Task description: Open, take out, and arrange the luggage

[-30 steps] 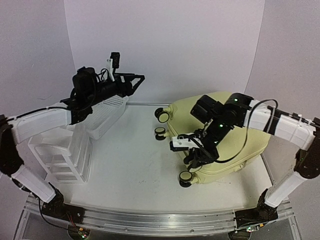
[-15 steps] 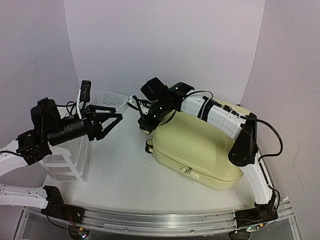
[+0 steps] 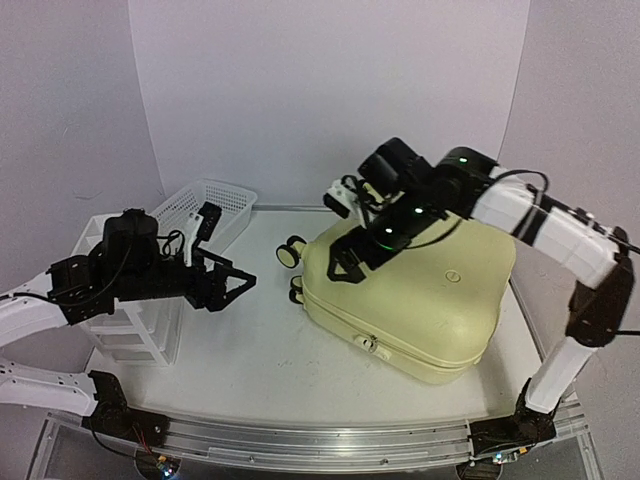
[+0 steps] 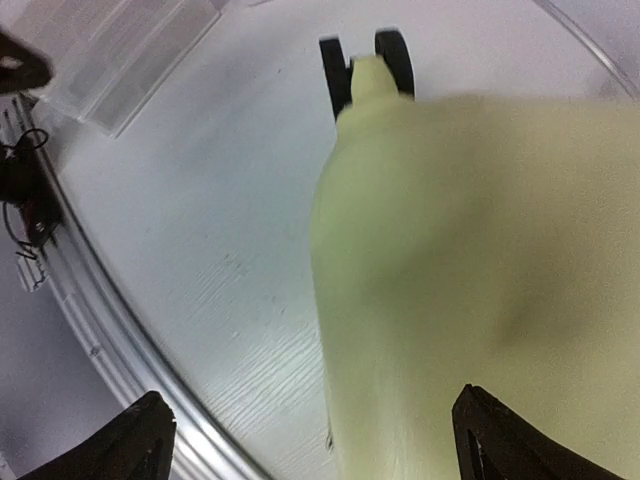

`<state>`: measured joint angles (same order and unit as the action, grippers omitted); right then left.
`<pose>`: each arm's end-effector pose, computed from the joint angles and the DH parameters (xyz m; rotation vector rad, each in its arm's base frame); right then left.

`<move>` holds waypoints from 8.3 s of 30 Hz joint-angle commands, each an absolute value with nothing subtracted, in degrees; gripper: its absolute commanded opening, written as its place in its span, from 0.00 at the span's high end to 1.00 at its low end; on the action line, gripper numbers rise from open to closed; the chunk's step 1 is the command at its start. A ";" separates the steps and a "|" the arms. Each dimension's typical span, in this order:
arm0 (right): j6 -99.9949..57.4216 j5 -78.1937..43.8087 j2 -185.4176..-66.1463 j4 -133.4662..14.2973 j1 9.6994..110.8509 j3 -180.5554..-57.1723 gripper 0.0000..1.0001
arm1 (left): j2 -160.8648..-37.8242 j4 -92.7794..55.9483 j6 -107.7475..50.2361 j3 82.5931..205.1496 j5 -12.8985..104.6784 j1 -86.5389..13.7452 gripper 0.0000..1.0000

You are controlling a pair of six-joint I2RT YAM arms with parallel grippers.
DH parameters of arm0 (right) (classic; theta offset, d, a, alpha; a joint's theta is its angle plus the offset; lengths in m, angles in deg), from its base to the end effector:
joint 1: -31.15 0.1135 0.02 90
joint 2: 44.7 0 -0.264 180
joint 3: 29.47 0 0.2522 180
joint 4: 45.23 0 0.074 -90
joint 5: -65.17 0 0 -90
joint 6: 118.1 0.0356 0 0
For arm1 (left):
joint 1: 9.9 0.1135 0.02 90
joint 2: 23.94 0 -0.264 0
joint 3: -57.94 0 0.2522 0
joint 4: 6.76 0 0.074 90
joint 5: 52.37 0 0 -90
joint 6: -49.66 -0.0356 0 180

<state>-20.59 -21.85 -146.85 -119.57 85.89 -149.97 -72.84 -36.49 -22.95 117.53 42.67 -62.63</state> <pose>0.2157 0.3083 0.3602 -1.0686 2.3921 0.4725 0.1173 -0.1593 0.3235 0.6695 1.8940 -0.8944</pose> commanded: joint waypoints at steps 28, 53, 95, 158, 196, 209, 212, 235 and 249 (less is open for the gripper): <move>-0.83 -21.78 -102.32 -127.25 61.02 -106.01 0.02 | -132.01 -49.14 -38.80 170.94 66.75 -53.44 0.08; -16.55 -27.65 -124.53 -136.55 50.40 -129.62 0.02 | -107.92 -38.90 -26.81 142.52 64.77 -60.57 0.15; 12.08 -50.96 -115.47 -67.90 90.03 -79.37 0.58 | -105.11 -46.64 -35.61 143.87 56.16 -61.49 0.11; 6.93 -44.85 -112.32 -74.33 92.80 -81.59 0.57 | -101.36 -46.23 -35.53 141.57 55.09 -61.49 0.09; 33.67 -78.63 -142.54 -105.75 103.07 -106.73 0.51 | -97.09 -45.92 -35.16 138.71 53.76 -61.49 0.08; 23.21 -76.46 -140.71 -89.85 99.04 -102.05 0.74 | -97.15 -45.91 -34.71 139.29 54.33 -61.49 0.08; 22.37 -76.89 -138.88 -89.66 99.05 -100.82 0.78 | -96.77 -45.94 -34.80 139.13 54.17 -61.49 0.08; 4.74 -62.11 -123.59 -85.48 93.38 -88.46 1.00 | -97.74 -45.83 -34.07 138.17 46.78 -61.50 0.04; -2.50 -59.27 -116.23 -93.53 93.28 -87.02 1.00 | -116.47 -53.01 -49.35 150.70 47.34 -56.67 0.04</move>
<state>-1.05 -57.98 -120.93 -87.46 93.28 -86.69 -112.12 -49.77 -42.99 145.83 47.41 -58.10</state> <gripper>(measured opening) 0.014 0.988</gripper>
